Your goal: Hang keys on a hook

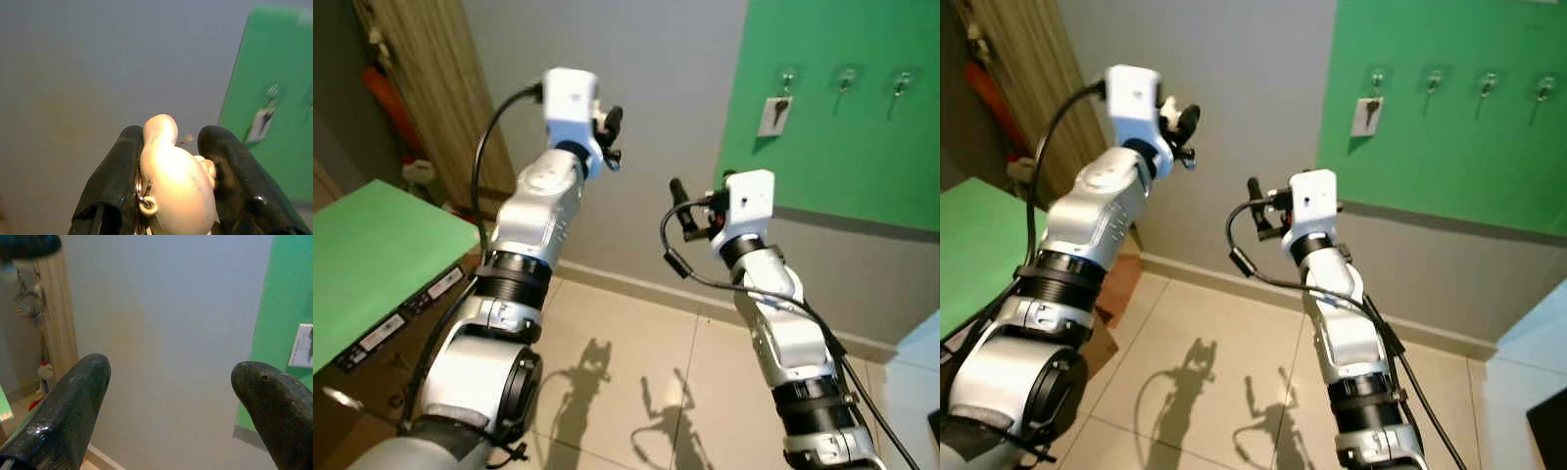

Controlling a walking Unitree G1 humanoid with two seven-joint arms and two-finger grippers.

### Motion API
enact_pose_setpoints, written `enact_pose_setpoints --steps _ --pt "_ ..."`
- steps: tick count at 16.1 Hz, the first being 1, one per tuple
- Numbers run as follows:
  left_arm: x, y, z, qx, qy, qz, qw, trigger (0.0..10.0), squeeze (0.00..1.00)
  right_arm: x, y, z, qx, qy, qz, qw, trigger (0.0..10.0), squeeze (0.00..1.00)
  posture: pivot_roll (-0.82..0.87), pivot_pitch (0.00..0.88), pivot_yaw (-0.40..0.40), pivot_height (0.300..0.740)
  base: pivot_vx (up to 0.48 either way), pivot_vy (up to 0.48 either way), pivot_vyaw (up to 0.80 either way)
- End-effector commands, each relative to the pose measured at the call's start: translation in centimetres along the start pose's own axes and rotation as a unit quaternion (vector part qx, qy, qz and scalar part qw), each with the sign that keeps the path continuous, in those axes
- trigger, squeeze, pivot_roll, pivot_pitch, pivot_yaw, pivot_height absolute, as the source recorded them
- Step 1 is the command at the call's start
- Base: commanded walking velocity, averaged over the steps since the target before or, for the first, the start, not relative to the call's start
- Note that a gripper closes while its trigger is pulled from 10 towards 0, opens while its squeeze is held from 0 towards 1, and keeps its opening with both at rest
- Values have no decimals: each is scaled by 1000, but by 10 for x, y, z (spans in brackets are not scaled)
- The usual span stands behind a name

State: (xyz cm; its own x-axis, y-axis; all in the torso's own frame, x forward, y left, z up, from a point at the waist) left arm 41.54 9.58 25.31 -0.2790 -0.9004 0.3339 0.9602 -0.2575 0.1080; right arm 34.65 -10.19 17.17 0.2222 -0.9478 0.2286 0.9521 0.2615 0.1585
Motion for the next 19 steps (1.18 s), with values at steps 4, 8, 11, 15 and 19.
enact_pose_setpoints --steps 4,8,11,15,19 --pt "8 -2 38 48 -84 -51 994 0 0 -3 -2 -2 -2 -1 7 1000 10000 0 -42 0 30 740 0 0 0" --pt "15 -2 50 39 -93 -61 993 0 0 -5 -3 -5 -8 0 7 1000 10000 0 -42 0 34 740 0 0 0" --pt "16 -4 58 51 -209 -80 973 0 0 -5 -4 -6 -10 -1 7 1000 10000 0 -46 0 35 740 0 0 0" --pt "1 -4 65 78 -396 -62 913 0 0 -6 -4 -8 -13 -2 6 1000 10000 0 -49 0 44 740 0 0 0" --pt "-5 -5 70 93 -449 -66 886 0 0 -6 -5 -8 -13 2 4 1000 10000 0 -52 0 49 740 0 0 0"
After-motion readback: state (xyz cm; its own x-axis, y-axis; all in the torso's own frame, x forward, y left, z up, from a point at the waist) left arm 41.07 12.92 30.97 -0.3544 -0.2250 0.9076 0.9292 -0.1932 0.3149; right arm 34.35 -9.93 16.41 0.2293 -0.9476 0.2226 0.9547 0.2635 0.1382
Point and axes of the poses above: a point about 5 cm out from each wrist's last joint towards the gripper, its own y axis pointing out of the wrist towards the gripper, its own z axis along the axis of the wrist's last joint, x = y × z, the point moved 2 cm from there along y, pointing out of the wrist towards the gripper, and after that the axes turned 10 degrees about -y, right-handed, at the moved point
